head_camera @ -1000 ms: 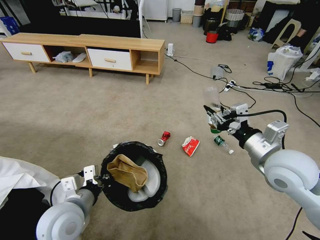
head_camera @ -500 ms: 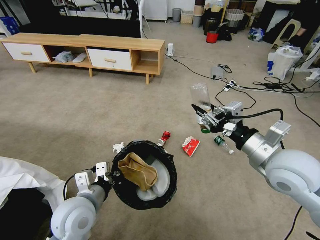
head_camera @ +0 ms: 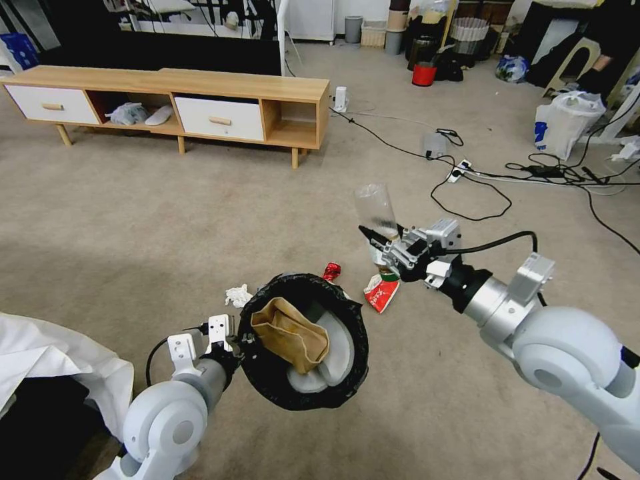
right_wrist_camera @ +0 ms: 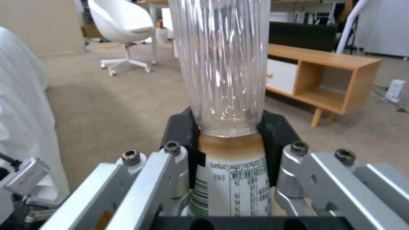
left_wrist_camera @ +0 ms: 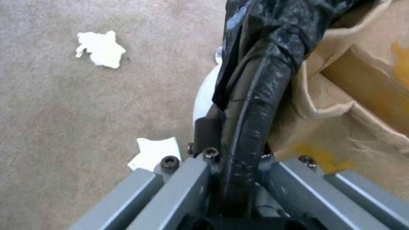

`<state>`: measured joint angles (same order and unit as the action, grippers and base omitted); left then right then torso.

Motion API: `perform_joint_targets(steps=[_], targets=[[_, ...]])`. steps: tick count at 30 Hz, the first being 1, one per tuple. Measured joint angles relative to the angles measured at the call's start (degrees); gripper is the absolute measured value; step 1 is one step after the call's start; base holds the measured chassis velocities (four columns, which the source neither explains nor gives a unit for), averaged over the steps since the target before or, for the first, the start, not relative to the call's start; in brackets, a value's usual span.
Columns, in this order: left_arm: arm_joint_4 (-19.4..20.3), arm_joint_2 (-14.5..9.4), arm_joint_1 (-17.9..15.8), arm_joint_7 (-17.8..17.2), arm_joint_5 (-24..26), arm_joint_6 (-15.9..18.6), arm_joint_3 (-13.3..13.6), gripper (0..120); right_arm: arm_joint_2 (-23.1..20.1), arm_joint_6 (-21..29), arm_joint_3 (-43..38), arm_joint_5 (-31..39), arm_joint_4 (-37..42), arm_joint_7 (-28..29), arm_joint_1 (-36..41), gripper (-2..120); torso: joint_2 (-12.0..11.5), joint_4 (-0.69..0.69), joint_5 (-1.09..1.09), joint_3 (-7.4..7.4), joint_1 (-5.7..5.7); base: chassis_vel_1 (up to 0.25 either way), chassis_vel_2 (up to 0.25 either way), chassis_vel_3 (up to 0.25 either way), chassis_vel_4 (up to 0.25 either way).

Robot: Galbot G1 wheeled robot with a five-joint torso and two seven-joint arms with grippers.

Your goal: Pick up the trash bin and place the garbage on the floor into it.

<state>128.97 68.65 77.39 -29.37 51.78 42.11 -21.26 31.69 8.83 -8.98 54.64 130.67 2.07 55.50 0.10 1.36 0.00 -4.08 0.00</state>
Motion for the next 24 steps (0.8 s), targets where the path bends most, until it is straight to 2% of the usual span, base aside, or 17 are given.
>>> perform_joint_targets(steps=[13, 24], targets=[[0.1, 0.5, -0.6, 0.1, 0.0, 0.0, 0.8, 0, 4.7, 0.3, 8.2, -1.5, -1.9, -0.1, -4.6, 25, 0.0, 0.00, -0.01, 0.00, 0.00, 0.000, 0.000, 0.000, 0.000], [-0.7, 1.9, -0.8, 0.3, -1.4, 0.0, 2.0, 0, 8.0, 1.0, 13.5, -2.1, -3.1, -0.1, -8.0, 25, 0.0, 0.00, -0.01, 0.00, 0.00, 0.000, 0.000, 0.000, 0.000]])
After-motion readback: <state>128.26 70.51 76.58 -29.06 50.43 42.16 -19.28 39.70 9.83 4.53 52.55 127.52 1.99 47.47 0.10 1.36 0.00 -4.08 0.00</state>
